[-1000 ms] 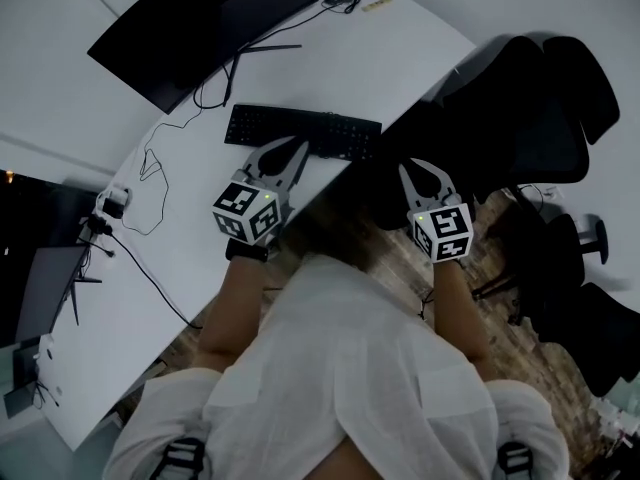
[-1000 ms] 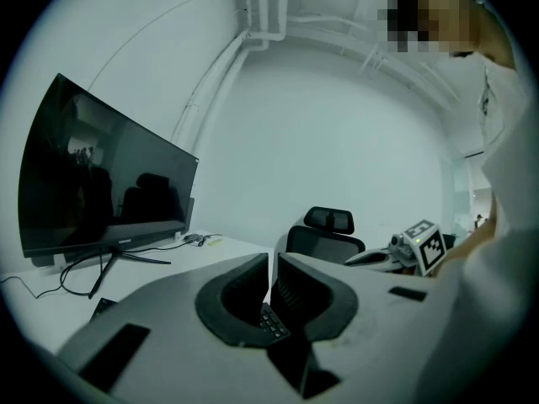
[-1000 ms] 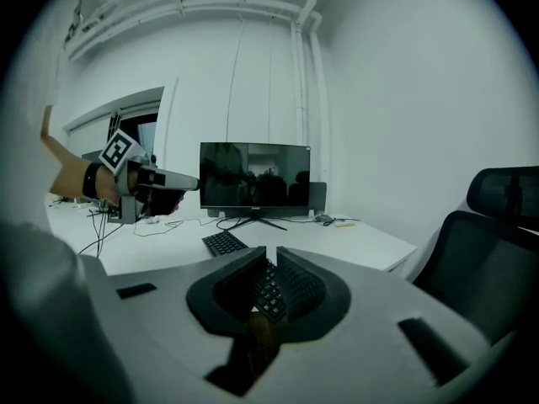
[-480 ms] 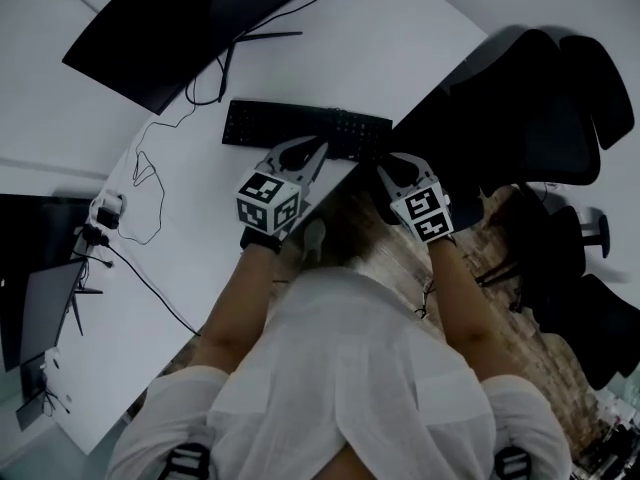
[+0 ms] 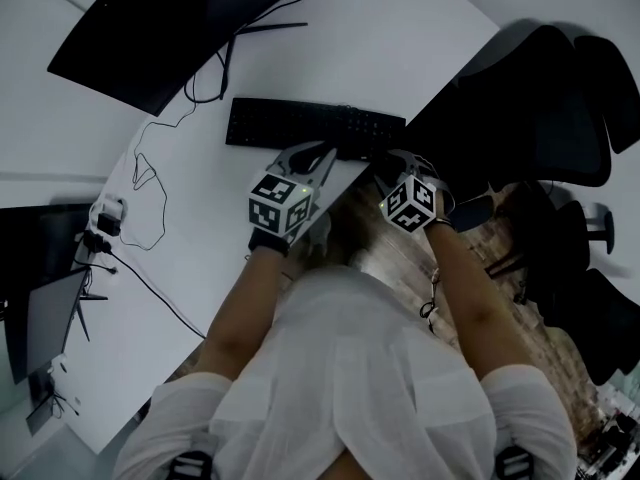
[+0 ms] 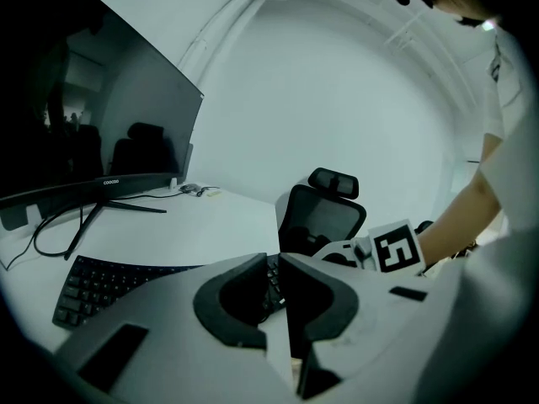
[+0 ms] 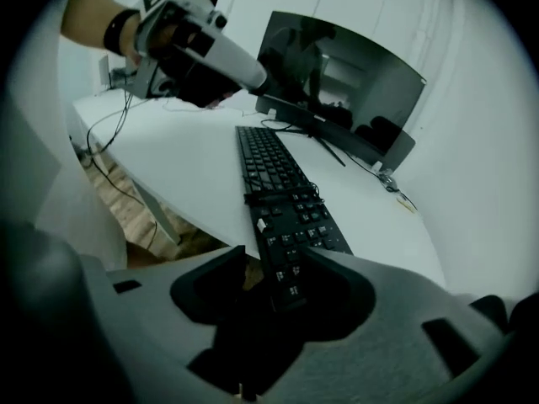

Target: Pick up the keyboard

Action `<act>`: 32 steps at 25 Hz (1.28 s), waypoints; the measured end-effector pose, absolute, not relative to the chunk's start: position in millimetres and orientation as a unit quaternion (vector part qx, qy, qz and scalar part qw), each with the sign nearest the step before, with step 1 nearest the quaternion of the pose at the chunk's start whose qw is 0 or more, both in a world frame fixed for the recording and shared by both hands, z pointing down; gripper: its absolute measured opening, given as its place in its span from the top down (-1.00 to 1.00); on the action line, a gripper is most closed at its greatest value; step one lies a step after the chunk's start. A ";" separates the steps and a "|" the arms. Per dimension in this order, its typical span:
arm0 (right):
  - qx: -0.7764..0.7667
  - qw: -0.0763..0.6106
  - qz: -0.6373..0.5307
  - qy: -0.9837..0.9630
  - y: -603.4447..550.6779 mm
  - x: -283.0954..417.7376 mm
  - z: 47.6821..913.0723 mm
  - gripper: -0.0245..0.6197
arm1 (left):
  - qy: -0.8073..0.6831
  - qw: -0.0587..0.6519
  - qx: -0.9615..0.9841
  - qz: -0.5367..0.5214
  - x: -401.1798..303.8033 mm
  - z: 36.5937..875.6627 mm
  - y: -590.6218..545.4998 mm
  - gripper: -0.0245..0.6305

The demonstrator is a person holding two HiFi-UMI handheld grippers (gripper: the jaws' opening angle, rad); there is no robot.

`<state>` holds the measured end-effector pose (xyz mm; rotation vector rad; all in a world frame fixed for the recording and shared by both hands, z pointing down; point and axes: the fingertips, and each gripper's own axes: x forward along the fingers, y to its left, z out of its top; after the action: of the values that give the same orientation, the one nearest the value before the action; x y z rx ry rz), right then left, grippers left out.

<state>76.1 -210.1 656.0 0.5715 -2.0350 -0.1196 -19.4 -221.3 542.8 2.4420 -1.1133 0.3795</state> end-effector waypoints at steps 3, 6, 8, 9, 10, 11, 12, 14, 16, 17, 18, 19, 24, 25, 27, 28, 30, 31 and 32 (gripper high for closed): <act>0.219 0.532 -0.099 -0.812 -215.0 76.4 673.7 0.24 | -0.399 0.220 0.878 0.147 -22.2 549.8 -221.3 0.82; 0.209 0.558 -0.135 -0.792 -220.6 74.9 685.6 0.20 | -0.397 0.227 0.875 0.157 -24.8 556.8 -221.6 0.82; 0.205 0.574 -0.146 -0.779 -224.1 73.4 693.6 0.12 | -0.396 0.232 0.874 0.160 -27.2 559.7 -222.7 0.82; 0.203 0.583 -0.152 -0.772 -225.8 73.6 697.1 0.12 | -0.396 0.234 0.874 0.160 -27.8 560.4 -223.3 0.82; 0.202 0.592 -0.161 -0.764 -227.8 74.0 699.3 0.11 | -0.395 0.235 0.874 0.159 -28.0 560.6 -223.8 0.82; 0.201 0.600 -0.172 -0.755 -229.8 74.6 700.9 0.10 | -0.394 0.236 0.874 0.159 -27.6 560.9 -224.2 0.82; 0.200 0.607 -0.183 -0.747 -232.0 75.3 702.8 0.10 | -0.393 0.237 0.874 0.159 -27.1 561.2 -224.6 0.82; 0.198 0.621 -0.211 -0.729 -237.3 76.3 705.0 0.10 | -0.390 0.239 0.875 0.161 -26.1 562.0 -225.4 0.82; 0.195 0.634 -0.237 -0.710 -242.2 76.7 707.0 0.10 | -0.388 0.241 0.875 0.162 -25.6 561.9 -226.1 0.82; 0.193 0.640 -0.246 -0.702 -243.8 76.9 709.1 0.10 | -0.386 0.243 0.875 0.161 -25.6 561.9 -226.1 0.82; 0.192 0.644 -0.253 -0.696 -244.9 77.0 711.3 0.10 | -0.385 0.244 0.875 0.161 -25.8 562.1 -225.4 0.82; 0.194 0.647 -0.258 -0.691 -245.6 77.0 712.9 0.10 | -0.384 0.245 0.875 0.163 -26.1 562.6 -224.3 0.82; 0.206 0.645 -0.244 -0.694 -248.2 76.8 711.2 0.17 | -0.380 0.241 0.876 0.177 -29.6 565.8 -222.7 0.82; 0.205 0.645 -0.237 -0.697 -247.8 76.8 710.0 0.19 | -0.379 0.241 0.875 0.178 -30.7 566.4 -222.9 0.82; 0.202 0.644 -0.222 -0.703 -246.9 76.5 706.1 0.24 | -0.378 0.240 0.876 0.181 -32.4 566.3 -223.6 0.82; 0.200 0.643 -0.215 -0.707 -246.6 76.2 703.2 0.27 | -0.377 0.238 0.877 0.183 -32.9 565.3 -224.3 0.82; 0.193 0.640 -0.200 -0.716 -246.0 76.1 696.1 0.34 | -0.373 0.231 0.879 0.188 -33.4 562.8 -226.3 0.82; 0.189 0.639 -0.191 -0.721 -245.8 75.9 692.2 0.36 | -0.371 0.227 0.880 0.192 -34.1 561.8 -227.9 0.82; 0.184 0.638 -0.181 -0.726 -245.8 75.6 688.5 0.38 | -0.369 0.223 0.881 0.197 -35.3 561.1 -229.9 0.82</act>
<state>75.6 -245.8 688.5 0.4194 -1.6567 -0.4134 -35.3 -229.9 561.1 2.4315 -1.0191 0.5437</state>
